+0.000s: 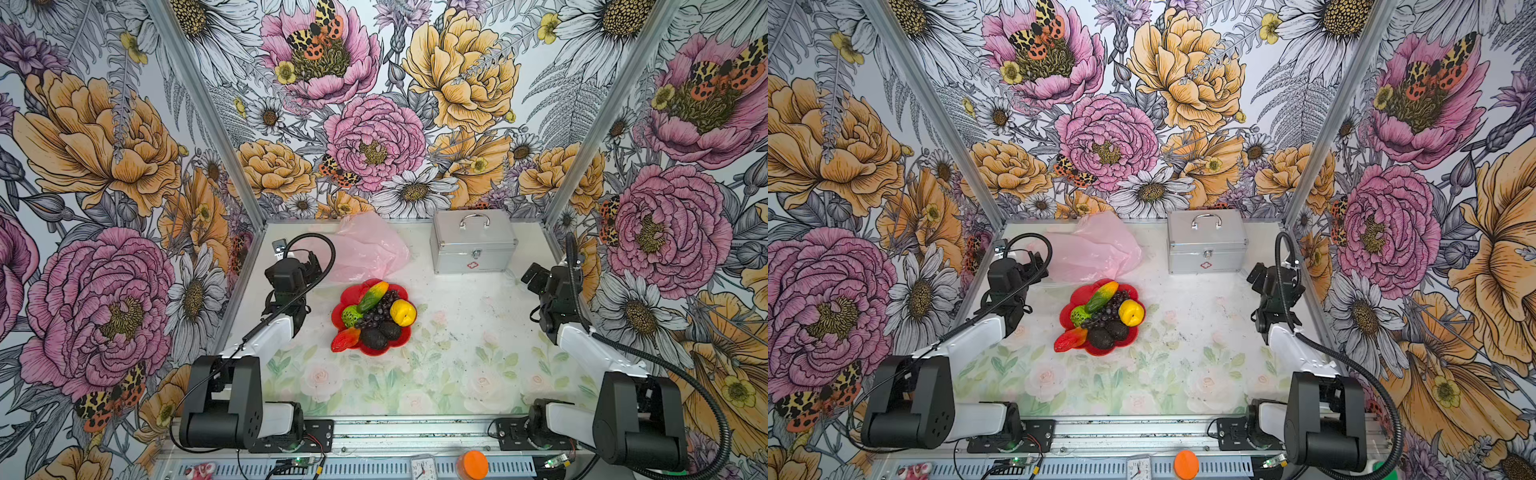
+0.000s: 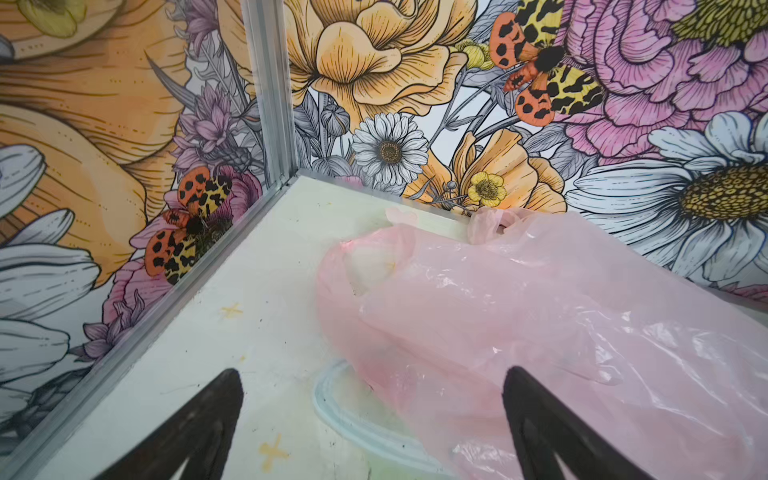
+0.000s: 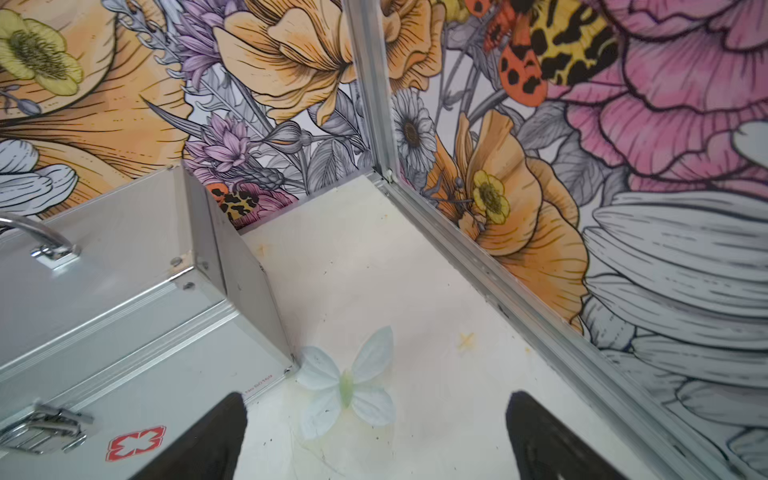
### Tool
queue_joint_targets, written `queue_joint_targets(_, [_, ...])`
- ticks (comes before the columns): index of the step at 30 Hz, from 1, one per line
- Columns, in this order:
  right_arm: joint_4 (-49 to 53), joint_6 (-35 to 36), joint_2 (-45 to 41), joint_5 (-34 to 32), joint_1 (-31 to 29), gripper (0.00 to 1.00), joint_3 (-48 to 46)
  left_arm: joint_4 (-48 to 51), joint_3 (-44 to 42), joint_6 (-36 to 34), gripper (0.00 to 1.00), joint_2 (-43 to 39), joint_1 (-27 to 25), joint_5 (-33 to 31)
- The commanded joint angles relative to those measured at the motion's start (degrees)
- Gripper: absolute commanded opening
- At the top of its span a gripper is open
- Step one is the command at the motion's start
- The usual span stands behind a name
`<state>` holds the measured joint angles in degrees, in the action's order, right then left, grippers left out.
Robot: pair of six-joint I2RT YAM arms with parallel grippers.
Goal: Place the fruits into the plastic bag
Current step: 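Grasp the pink bag handle with the left gripper while the right arm advances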
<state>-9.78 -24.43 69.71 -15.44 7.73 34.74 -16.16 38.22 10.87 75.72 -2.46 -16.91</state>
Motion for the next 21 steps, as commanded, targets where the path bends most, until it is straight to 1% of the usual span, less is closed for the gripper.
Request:
queue_joint_targets(1, [14.07,-9.36,-2.31,-1.85,0.81,1.0,2.96,13.98,2.44,9.61,0.99,-1.69,2.33,3.39])
queue_joint_targets(3, [17.71,-12.78,-2.92,-2.89,1.38,1.0,4.41,20.94,5.38,12.99,0.99,-1.66,3.98,6.58])
queue_joint_targets(4, [19.33,-13.51,-3.15,-1.68,1.74,1.0,5.13,24.69,6.87,14.89,0.99,-1.42,4.68,7.63])
queue_joint_targets(8, [21.38,-12.99,-3.79,8.8,2.83,0.99,6.95,33.06,10.32,19.1,0.99,-1.09,7.46,14.73])
queue_joint_targets(11, [21.77,-16.68,-2.46,17.11,3.76,1.0,8.37,36.9,11.63,20.94,0.99,-1.45,8.41,18.39])
queue_joint_targets(14, [23.01,-19.57,0.99,25.36,3.89,0.99,11.19,39.35,12.53,21.77,0.99,-1.61,9.1,22.15])
queue_joint_targets(17, [23.81,-22.07,4.4,31.9,3.83,0.96,13.92,40.68,13.19,21.97,0.99,-1.81,9.64,26.11])
queue_joint_targets(19, [23.79,-23.11,5.73,34.72,3.21,0.93,15.35,40.81,13.55,22.22,0.99,-1.88,9.84,29.25])
queue_joint_targets(21, [24.27,-23.49,6.13,35.98,2.34,0.93,16.55,40.91,13.81,22.67,0.99,-1.89,9.84,31.49])
